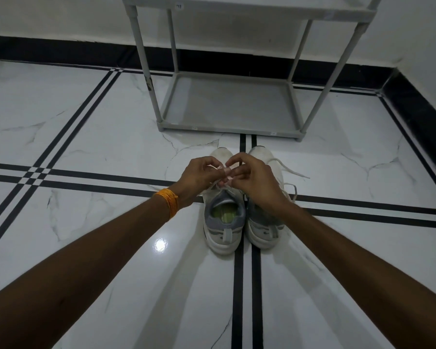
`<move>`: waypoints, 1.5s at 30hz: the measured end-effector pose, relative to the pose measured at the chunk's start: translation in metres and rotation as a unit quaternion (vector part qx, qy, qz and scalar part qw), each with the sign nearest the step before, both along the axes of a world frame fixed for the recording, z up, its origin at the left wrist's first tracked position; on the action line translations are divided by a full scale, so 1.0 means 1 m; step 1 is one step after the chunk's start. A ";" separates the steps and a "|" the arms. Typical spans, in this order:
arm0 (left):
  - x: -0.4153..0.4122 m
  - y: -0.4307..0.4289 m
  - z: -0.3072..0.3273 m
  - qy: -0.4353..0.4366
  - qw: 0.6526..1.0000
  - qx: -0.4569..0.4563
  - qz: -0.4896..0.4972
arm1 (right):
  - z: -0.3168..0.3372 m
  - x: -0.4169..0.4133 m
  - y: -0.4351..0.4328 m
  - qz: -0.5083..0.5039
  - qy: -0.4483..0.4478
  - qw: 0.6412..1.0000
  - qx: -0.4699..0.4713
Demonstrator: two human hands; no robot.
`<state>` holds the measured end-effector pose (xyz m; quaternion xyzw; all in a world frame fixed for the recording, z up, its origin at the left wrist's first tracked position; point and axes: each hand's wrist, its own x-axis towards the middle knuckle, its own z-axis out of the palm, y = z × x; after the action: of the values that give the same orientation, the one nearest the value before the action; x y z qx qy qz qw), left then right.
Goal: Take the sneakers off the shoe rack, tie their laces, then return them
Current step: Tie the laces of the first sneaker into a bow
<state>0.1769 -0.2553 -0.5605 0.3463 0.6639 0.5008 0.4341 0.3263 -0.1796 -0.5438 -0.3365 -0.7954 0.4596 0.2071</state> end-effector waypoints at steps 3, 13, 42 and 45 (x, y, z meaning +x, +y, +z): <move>0.002 0.003 -0.001 0.108 0.994 0.000 -0.011 | -0.001 0.000 -0.007 -0.016 -0.008 0.994 0.109; 0.003 -0.005 0.002 0.399 0.910 0.099 -0.052 | -0.010 -0.012 -0.006 0.000 -0.166 0.968 0.187; -0.020 0.009 0.018 0.099 0.975 -0.089 -0.175 | 0.008 0.005 -0.009 0.014 -0.125 0.924 0.361; -0.019 0.009 0.021 0.102 0.977 -0.073 -0.173 | 0.010 0.002 -0.011 0.015 -0.132 0.923 0.362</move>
<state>0.1578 -0.2468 -0.5400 0.4729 0.6696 0.3303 0.4678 0.3278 -0.1901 -0.5338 -0.2841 -0.9326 0.0954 0.2010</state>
